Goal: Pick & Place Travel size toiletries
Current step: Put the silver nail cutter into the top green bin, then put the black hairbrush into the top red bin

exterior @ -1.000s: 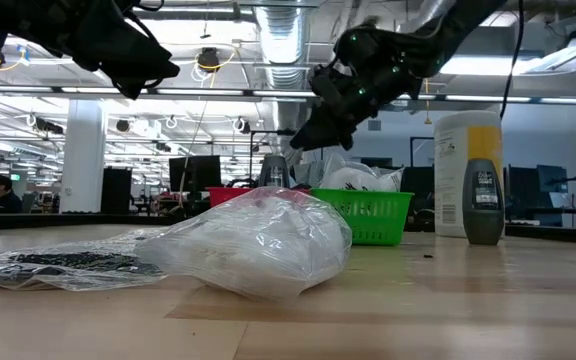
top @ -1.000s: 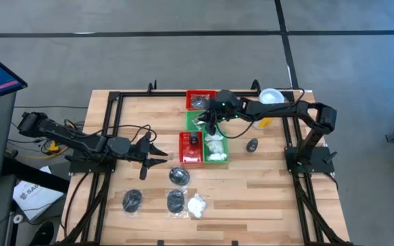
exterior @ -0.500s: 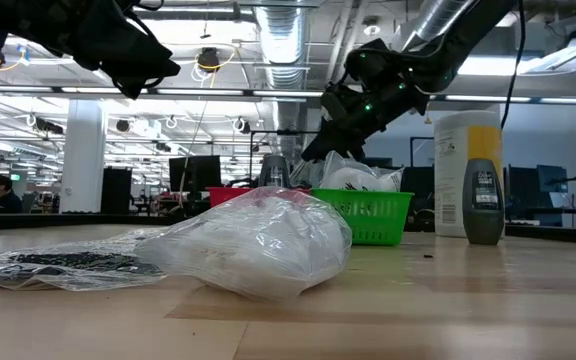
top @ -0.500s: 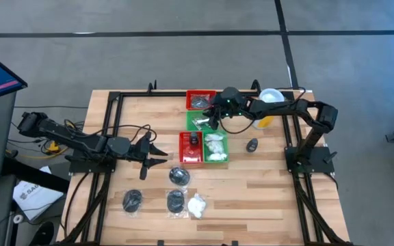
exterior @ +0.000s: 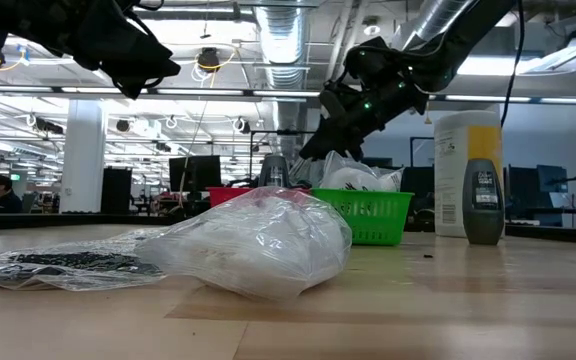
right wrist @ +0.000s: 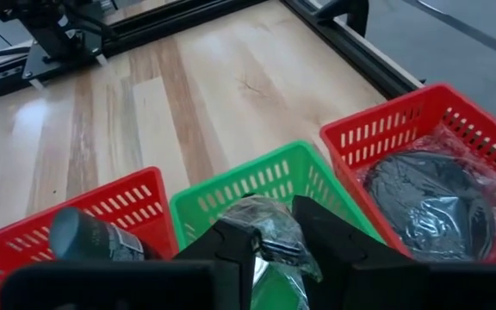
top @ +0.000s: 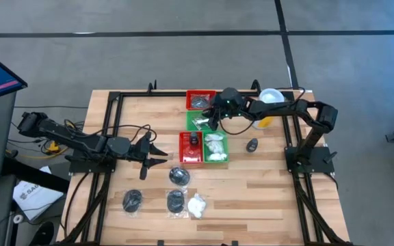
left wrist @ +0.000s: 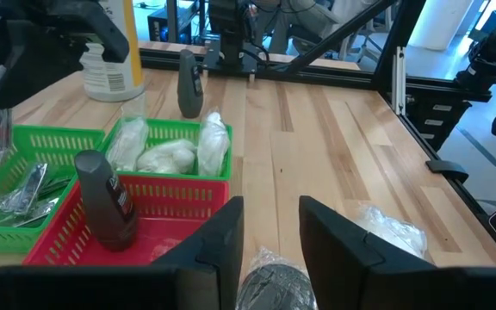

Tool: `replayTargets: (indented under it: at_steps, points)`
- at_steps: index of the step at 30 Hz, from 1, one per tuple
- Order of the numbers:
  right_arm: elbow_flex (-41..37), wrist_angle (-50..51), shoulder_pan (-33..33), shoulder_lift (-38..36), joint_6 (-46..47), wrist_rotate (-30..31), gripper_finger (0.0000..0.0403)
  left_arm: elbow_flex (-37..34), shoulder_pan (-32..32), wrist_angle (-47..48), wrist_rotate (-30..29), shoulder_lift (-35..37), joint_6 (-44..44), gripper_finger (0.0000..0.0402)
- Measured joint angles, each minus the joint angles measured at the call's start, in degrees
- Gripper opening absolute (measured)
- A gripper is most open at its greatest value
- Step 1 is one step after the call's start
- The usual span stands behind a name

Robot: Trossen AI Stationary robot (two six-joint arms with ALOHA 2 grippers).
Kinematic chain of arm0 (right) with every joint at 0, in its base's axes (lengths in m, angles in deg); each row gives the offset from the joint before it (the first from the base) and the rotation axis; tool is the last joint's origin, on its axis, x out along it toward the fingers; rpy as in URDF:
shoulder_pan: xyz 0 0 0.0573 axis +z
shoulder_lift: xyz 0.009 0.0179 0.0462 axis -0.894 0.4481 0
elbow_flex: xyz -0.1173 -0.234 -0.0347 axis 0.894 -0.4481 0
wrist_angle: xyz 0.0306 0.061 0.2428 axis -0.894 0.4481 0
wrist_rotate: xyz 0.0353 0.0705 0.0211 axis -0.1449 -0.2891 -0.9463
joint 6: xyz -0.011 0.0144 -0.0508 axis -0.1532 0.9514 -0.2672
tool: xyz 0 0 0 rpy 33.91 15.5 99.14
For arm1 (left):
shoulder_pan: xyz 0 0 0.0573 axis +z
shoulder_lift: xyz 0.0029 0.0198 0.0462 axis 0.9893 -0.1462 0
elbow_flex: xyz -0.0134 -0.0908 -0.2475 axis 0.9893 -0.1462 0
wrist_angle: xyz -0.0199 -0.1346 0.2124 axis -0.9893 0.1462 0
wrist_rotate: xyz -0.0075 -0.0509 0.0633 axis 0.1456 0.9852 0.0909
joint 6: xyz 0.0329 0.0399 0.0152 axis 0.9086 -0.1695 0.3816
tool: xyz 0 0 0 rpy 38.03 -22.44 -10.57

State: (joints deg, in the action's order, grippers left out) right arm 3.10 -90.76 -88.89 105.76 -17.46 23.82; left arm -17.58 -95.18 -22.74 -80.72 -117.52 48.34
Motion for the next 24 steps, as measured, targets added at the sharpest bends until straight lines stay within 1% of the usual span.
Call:
replayTargets:
  at_steps: [4, 15, 24]
  points:
    - [0.00, -1.00, 0.00, 0.02, -0.11, 0.02, 0.0073, 0.00, 0.00, -0.02, 0.00, 0.00, 0.00, 0.0104]
    - [0.00, -1.64, 0.00, 0.02, -0.09, 0.04, 0.0118, 0.00, 0.00, -0.02, 0.00, 0.00, 0.00, 0.0104]
    - [0.00, -1.60, 0.20, 0.02, 0.00, 0.03, 0.0130, 0.00, 0.00, -0.02, -0.01, -0.47, -0.25, 0.0104]
